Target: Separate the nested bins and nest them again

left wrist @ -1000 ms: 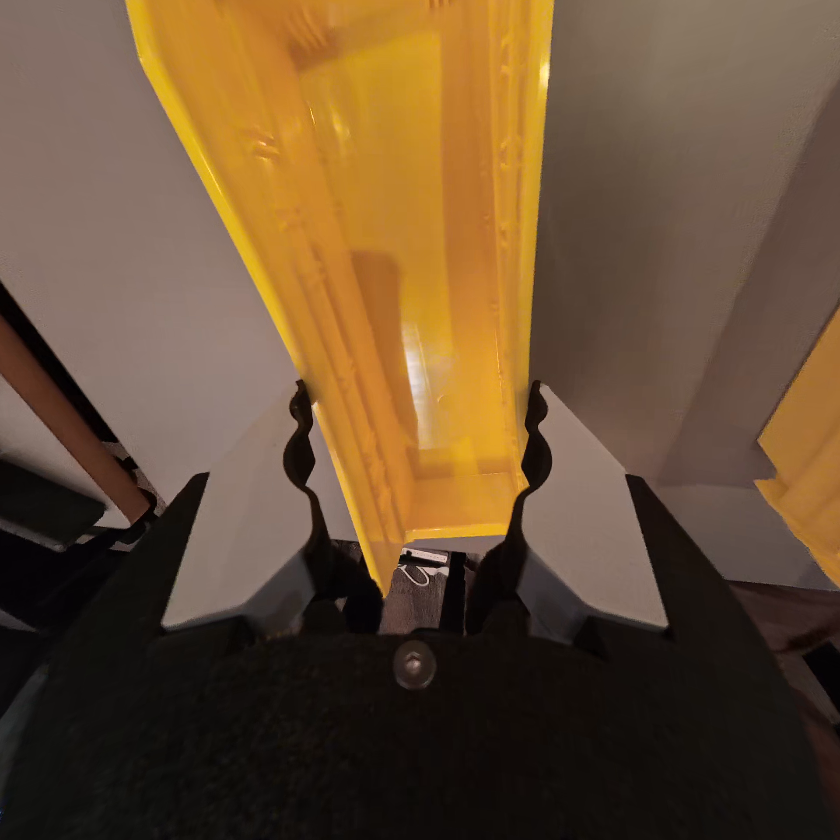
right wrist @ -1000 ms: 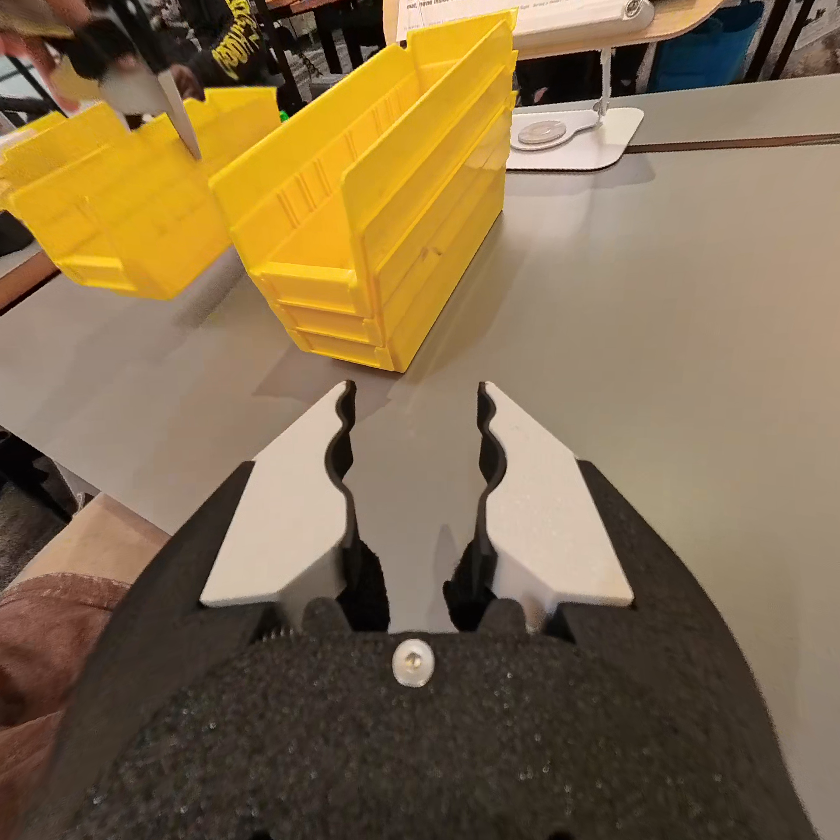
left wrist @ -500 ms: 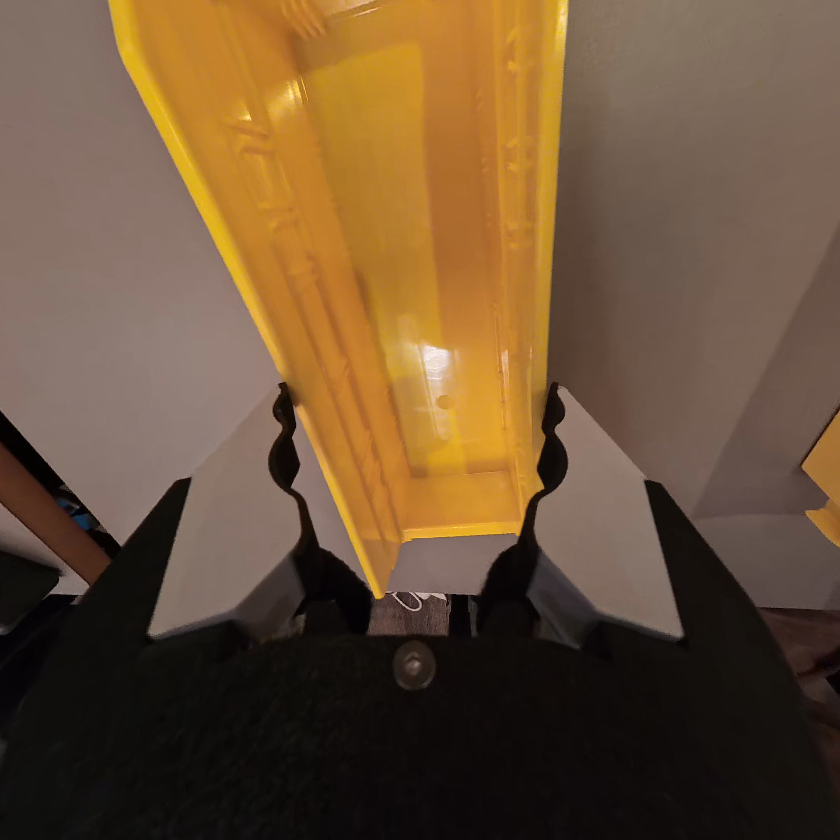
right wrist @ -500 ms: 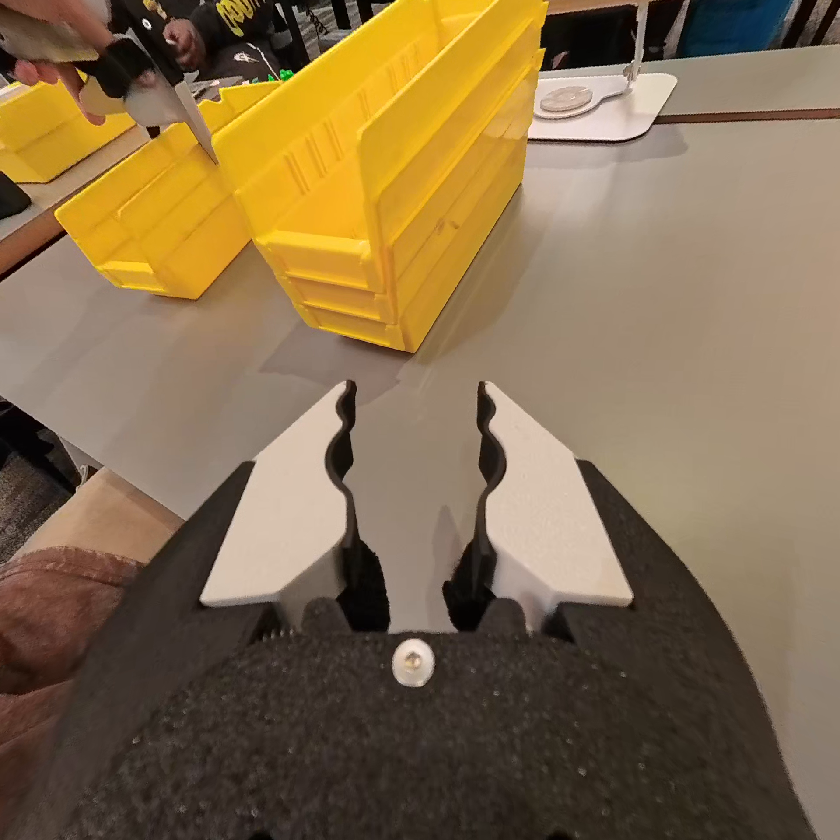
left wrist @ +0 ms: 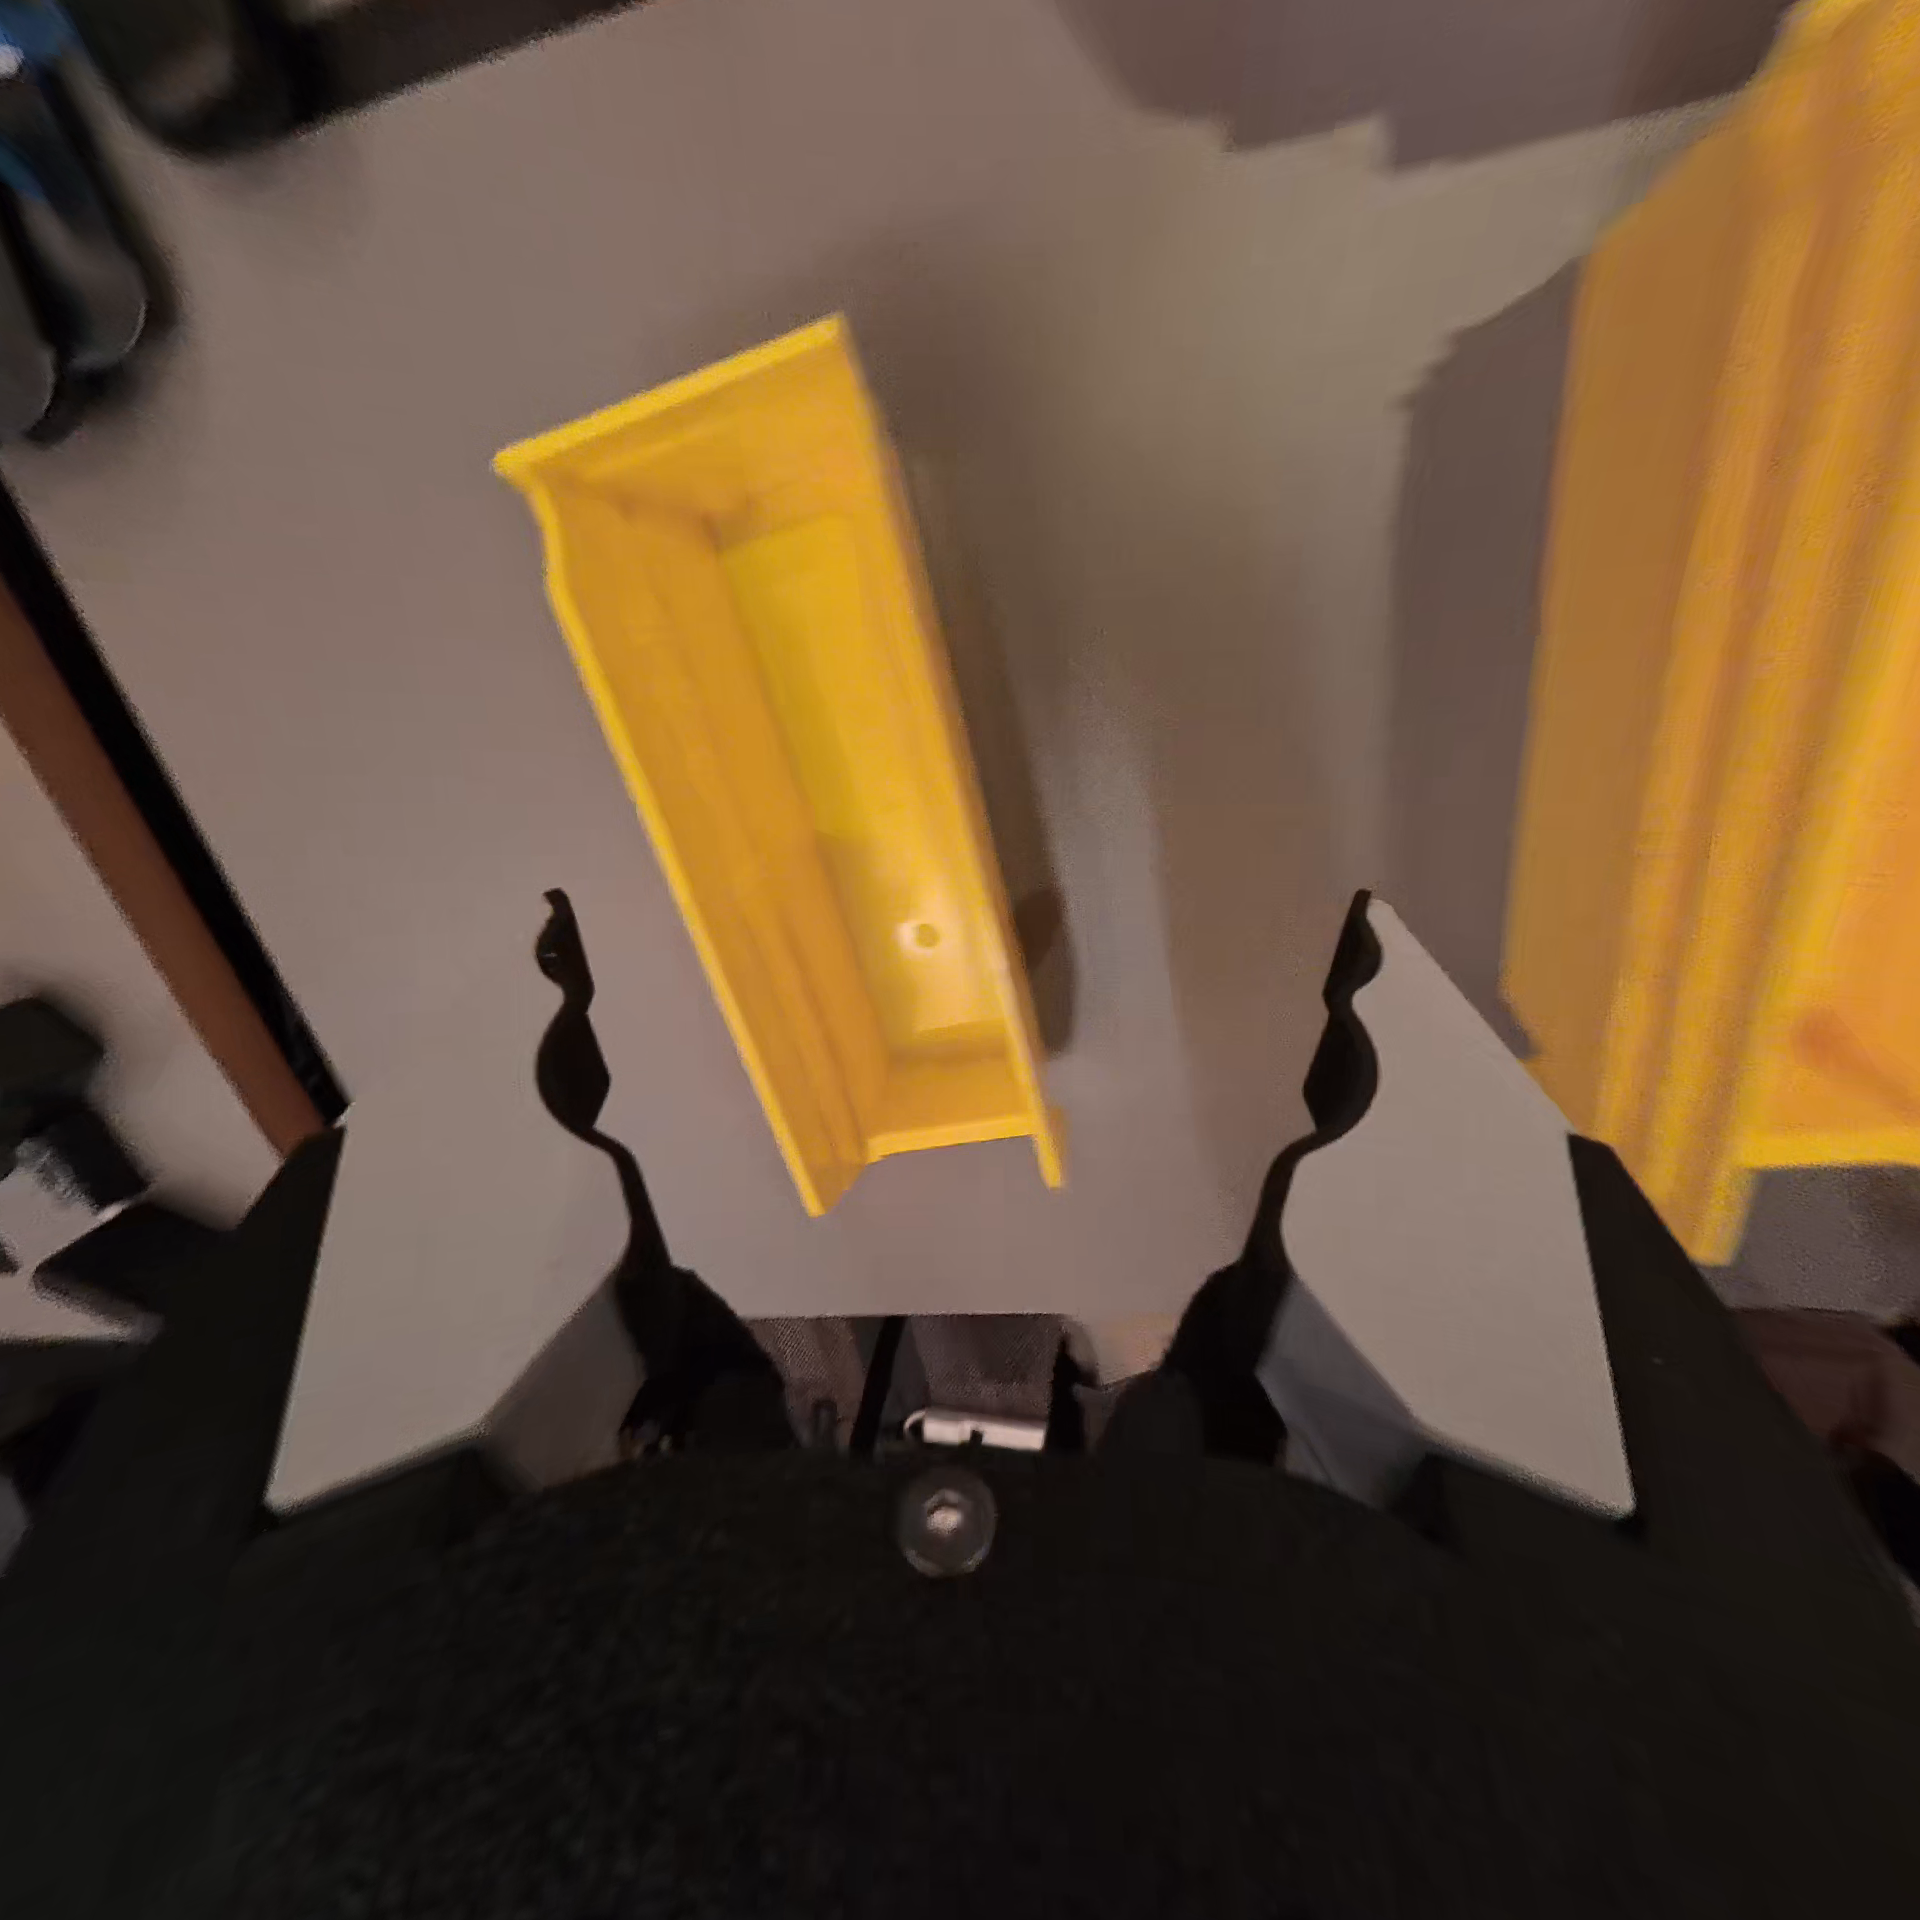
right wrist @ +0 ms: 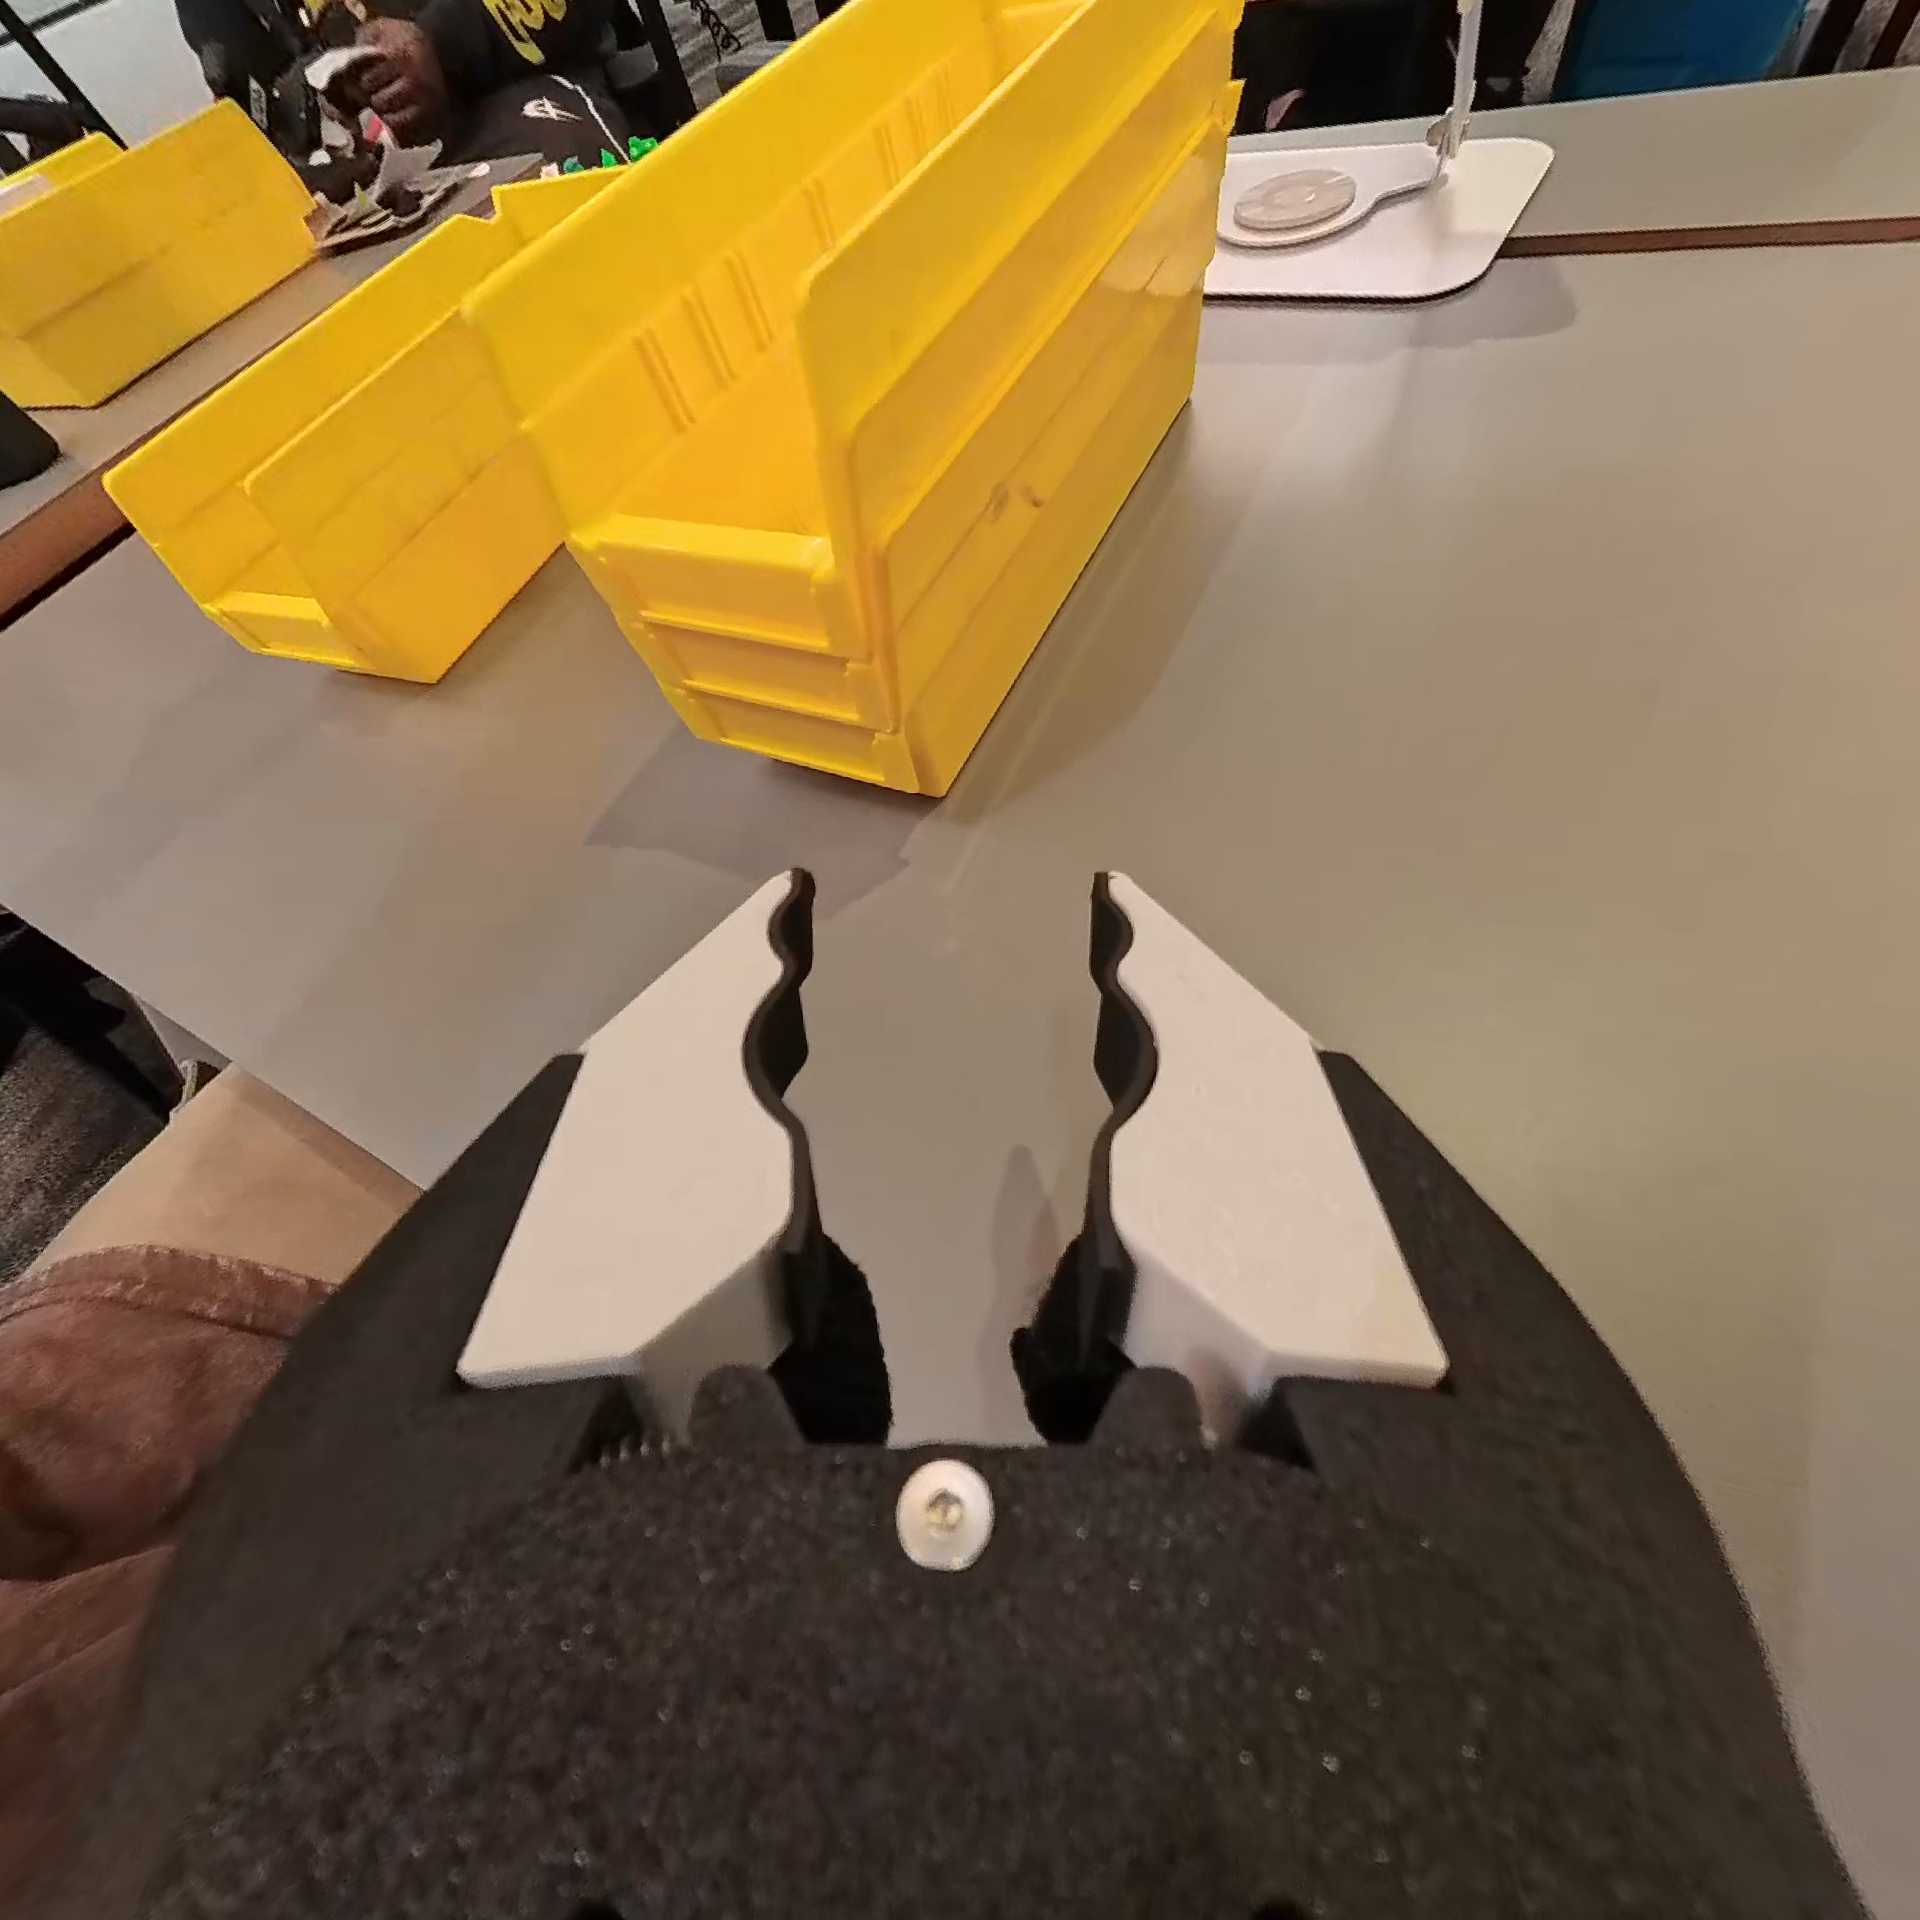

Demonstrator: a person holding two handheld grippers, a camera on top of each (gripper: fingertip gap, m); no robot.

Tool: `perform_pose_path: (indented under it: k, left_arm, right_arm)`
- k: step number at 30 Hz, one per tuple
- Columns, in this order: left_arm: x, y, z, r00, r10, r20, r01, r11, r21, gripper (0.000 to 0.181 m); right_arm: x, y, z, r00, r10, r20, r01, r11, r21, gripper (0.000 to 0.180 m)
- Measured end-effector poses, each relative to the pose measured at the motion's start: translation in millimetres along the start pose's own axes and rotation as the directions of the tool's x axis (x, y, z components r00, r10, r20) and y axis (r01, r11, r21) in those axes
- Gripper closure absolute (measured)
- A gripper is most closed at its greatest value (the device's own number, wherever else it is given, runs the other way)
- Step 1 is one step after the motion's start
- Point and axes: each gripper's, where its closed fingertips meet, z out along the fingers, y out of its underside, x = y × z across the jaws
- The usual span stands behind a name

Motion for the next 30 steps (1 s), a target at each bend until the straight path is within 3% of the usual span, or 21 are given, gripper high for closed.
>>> perform_pose_path:
  k: [6,13,18,25,30]
  left_arm:
    - [92.2,-23.2,-50.4,0.989,0.062,-0.136,-0.045,0.991,0.123,0.045]
    - [186.5,-26.5,-49.6,0.946,0.027,-0.324,0.011,0.993,0.114,0.033]
    - [220.6,-28.3,-37.3,0.949,0.025,-0.315,0.0,0.997,0.078,0.025]
    - [235.2,-27.1,-17.1,0.967,-0.015,-0.255,0.014,1.0,-0.008,0.022]
    - [228.4,-6.6,18.5,0.981,-0.077,-0.178,0.058,0.992,-0.111,0.023]
  right_arm:
    - [-4.2,1.1,-0.7,1.0,-0.024,0.0,0.024,1.0,-0.004,0.126]
    - [-4.1,0.1,-2.5,1.0,-0.017,0.001,0.017,1.0,0.001,0.126]
    - [-3.0,2.0,-0.5,1.0,-0.018,0.0,0.018,1.0,-0.01,0.126]
    - [3.2,0.8,-3.7,1.0,0.001,-0.005,-0.001,1.0,-0.006,0.126]
    - [4.9,0.0,-4.6,1.0,0.023,0.005,-0.023,1.0,-0.005,0.126]
